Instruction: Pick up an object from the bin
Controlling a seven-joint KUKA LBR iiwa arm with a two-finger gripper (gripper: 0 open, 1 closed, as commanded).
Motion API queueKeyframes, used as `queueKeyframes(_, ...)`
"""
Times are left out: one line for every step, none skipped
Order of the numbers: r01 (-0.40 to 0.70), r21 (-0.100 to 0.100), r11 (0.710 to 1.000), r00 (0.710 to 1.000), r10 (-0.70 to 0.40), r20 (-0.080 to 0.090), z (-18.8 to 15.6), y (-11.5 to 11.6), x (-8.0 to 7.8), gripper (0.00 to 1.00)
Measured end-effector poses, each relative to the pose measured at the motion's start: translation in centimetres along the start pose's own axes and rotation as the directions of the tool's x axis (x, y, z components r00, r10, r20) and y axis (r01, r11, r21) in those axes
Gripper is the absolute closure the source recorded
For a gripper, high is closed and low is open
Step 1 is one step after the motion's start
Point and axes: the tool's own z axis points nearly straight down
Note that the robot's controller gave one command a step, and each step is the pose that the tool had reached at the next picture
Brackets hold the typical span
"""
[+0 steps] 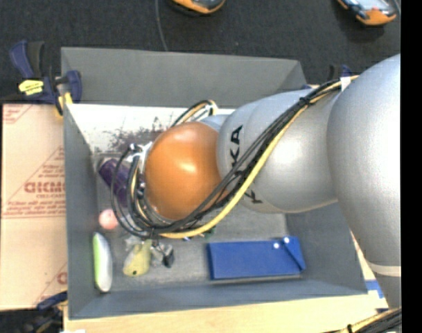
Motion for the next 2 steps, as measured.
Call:
queueKeyframes(0.0,-0.007,1.0,1.0,0.0,-0.009,-2.0,0.1,0.2,1.0)
queueKeyframes(-0.001,-0.002,1.0,1.0,0.001,-0.002,-5.9,0.0,0.0,1.0)
